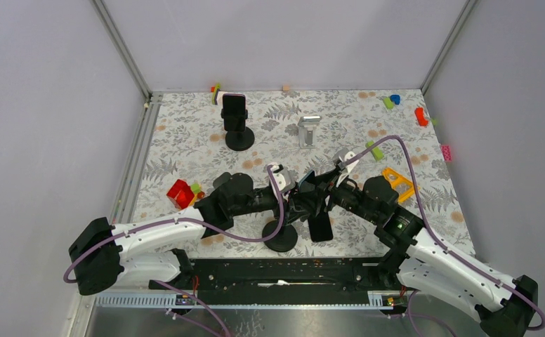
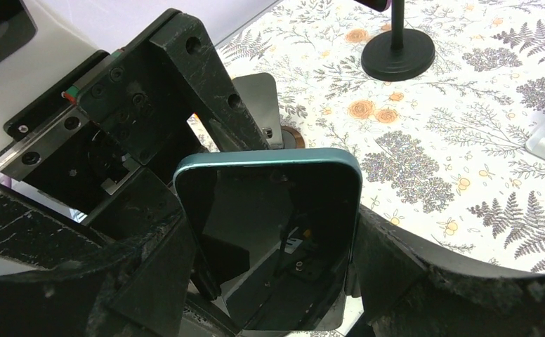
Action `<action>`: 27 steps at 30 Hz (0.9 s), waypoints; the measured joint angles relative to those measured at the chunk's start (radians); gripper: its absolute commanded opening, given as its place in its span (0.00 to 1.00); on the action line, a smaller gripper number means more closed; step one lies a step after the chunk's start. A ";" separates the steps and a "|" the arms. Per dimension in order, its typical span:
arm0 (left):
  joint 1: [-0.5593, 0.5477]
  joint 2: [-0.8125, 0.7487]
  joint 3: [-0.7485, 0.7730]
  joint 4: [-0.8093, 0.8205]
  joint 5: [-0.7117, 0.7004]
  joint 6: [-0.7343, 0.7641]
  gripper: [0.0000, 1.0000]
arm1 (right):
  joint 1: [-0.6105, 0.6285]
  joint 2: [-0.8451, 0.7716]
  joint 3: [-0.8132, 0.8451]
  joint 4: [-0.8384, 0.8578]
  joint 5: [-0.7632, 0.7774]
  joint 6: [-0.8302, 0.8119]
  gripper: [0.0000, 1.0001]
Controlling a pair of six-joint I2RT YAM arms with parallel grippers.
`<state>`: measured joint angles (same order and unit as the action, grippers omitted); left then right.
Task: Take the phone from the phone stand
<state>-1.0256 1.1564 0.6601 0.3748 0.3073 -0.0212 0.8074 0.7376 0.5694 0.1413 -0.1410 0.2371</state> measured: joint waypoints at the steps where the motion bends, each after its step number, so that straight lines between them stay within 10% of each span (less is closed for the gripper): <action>1: 0.001 0.000 0.000 0.000 0.005 0.005 0.00 | 0.001 0.001 0.001 -0.001 0.001 -0.005 0.00; 27: 0.028 -0.013 -0.019 0.059 0.063 0.093 0.00 | -0.017 0.089 0.044 0.003 0.156 -0.085 0.00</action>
<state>-0.9977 1.1439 0.6407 0.4335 0.3698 0.0715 0.7906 0.8265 0.6132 0.1440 0.0147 0.1516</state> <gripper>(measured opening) 0.608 0.793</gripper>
